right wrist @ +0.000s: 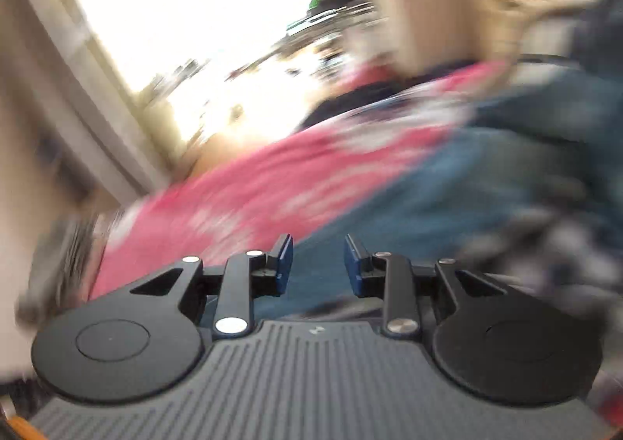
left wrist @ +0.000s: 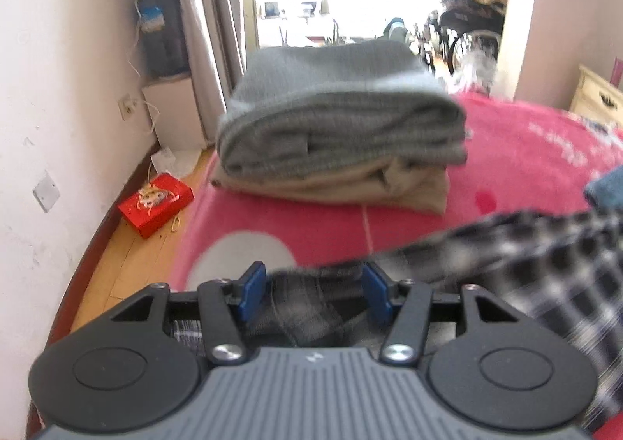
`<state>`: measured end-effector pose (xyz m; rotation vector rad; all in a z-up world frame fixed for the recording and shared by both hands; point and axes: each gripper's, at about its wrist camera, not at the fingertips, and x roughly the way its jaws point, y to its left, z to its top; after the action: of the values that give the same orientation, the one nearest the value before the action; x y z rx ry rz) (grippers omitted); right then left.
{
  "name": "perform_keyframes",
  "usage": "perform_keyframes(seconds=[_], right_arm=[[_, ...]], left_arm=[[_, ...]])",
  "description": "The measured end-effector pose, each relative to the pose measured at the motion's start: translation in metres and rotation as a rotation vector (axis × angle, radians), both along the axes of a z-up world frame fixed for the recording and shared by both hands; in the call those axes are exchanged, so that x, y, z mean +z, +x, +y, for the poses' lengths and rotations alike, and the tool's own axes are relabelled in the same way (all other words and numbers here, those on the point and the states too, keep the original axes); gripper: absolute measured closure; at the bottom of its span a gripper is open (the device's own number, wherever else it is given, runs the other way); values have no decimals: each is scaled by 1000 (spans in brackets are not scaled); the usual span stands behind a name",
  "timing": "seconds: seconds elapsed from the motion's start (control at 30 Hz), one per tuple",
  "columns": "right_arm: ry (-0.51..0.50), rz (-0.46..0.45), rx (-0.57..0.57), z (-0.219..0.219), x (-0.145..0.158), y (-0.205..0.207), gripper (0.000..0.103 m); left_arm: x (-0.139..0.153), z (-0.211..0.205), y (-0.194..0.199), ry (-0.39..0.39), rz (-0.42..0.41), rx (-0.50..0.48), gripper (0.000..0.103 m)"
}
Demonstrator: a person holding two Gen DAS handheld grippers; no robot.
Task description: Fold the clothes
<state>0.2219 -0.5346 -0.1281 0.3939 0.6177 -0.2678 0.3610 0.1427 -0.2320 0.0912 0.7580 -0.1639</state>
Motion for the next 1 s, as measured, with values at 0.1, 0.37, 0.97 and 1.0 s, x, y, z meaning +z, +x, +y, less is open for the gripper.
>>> perform_keyframes(seconds=[0.1, 0.37, 0.97, 1.0], right_arm=[[102, -52, -213, -50, 29, -49, 68], [134, -85, -362, -94, 50, -150, 47], [974, 103, -623, -82, -142, -65, 45], [972, 110, -626, -81, -145, -63, 45]], left_arm=[[20, -14, -1, -38, -24, -24, 47], [31, -110, 1, -134, 19, -212, 44], [-33, -198, -13, -133, 96, -327, 46], [-34, -197, -13, -137, 101, -323, 46]])
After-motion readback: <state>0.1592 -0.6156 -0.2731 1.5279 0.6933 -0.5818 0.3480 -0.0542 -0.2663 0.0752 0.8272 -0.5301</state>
